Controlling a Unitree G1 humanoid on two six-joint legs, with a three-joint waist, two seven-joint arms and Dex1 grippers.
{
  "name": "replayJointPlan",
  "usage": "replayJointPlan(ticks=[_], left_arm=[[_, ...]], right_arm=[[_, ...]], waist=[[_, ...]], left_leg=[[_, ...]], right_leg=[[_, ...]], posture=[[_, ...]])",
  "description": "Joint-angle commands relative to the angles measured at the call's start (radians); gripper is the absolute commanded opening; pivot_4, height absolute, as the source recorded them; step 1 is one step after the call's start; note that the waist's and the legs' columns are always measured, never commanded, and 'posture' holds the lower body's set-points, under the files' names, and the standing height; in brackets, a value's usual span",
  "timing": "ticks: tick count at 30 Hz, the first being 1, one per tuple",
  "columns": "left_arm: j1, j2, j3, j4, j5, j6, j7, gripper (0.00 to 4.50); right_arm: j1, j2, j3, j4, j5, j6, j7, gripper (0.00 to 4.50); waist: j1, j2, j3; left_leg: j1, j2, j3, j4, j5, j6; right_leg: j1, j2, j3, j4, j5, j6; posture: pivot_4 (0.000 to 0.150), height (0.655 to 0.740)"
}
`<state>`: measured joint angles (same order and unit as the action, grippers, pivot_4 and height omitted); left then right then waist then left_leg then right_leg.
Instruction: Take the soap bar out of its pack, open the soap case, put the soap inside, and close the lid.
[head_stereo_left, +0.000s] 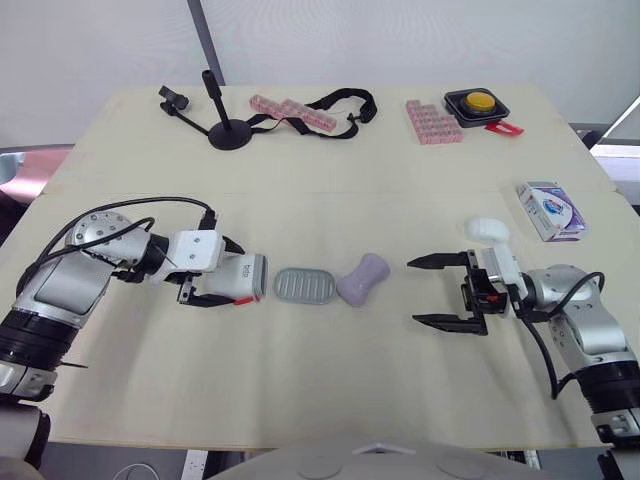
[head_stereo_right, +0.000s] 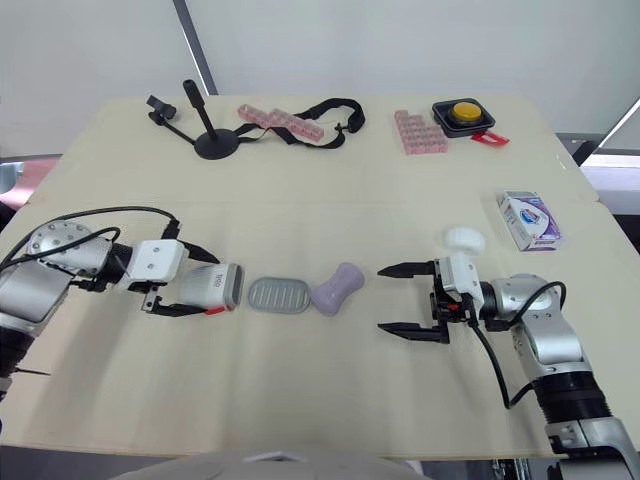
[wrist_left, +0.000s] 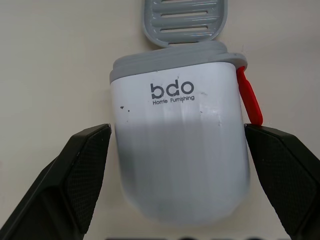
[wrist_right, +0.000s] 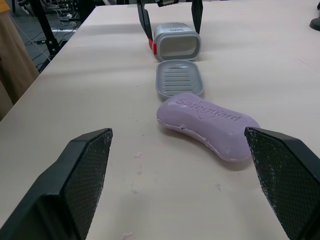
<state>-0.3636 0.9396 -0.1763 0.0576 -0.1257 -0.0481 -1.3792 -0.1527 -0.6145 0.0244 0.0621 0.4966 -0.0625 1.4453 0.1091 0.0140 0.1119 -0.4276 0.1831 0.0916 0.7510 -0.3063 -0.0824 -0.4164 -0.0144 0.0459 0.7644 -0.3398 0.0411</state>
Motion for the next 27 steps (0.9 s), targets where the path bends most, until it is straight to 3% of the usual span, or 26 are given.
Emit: replayJointPlan(ticks=[1, 9, 15, 21, 27], left_arm=[[-0.005, 0.015, 0.046, -0.024, -0.050, 0.004, -0.021, 4.50], [0.065, 0.039, 0.213, -0.176, -0.262, 0.172, -0.008, 4.50], [0.264, -0.054, 0.406, -0.410, -0.452, 0.336, 0.176, 4.50], [0.610, -0.222, 0.518, -0.639, -0.475, 0.337, 0.360, 4.50], [0.869, -0.320, 0.521, -0.706, -0.408, 0.215, 0.366, 4.50]], right_arm=[[-0.009, -0.017, -0.029, -0.008, 0.013, 0.000, 0.005, 4.50], [-0.048, -0.042, -0.015, 0.011, 0.000, 0.018, 0.021, 4.50], [-0.132, -0.074, 0.021, 0.024, -0.065, 0.026, 0.025, 4.50], [-0.218, -0.091, 0.059, 0.016, -0.126, 0.006, 0.034, 4.50], [-0.298, -0.112, 0.138, -0.003, -0.182, -0.019, 0.097, 4.50]], waist=[[0.000, 0.000, 0.000], [-0.002, 0.000, 0.000], [-0.005, 0.000, 0.000], [-0.006, 0.000, 0.000], [-0.006, -0.001, 0.000]], left_leg=[[0.000, 0.000, 0.000, 0.000, 0.000, 0.000], [0.000, 0.000, 0.000, 0.000, 0.000, 0.000], [-0.001, 0.000, 0.000, 0.000, 0.000, 0.000], [-0.001, 0.001, 0.000, -0.002, 0.000, 0.000], [0.002, 0.001, -0.001, -0.002, 0.000, 0.000]], right_leg=[[0.000, 0.000, 0.000, 0.000, 0.000, 0.000], [0.000, 0.000, 0.000, 0.001, 0.000, 0.000], [0.000, 0.000, 0.001, -0.002, 0.000, 0.000], [0.004, 0.001, 0.000, -0.007, 0.000, 0.000], [0.006, 0.000, -0.001, -0.010, 0.000, 0.001]], posture=[[0.150, 0.7096], [0.150, 0.7096], [0.150, 0.7096], [0.150, 0.7096], [0.150, 0.7096]])
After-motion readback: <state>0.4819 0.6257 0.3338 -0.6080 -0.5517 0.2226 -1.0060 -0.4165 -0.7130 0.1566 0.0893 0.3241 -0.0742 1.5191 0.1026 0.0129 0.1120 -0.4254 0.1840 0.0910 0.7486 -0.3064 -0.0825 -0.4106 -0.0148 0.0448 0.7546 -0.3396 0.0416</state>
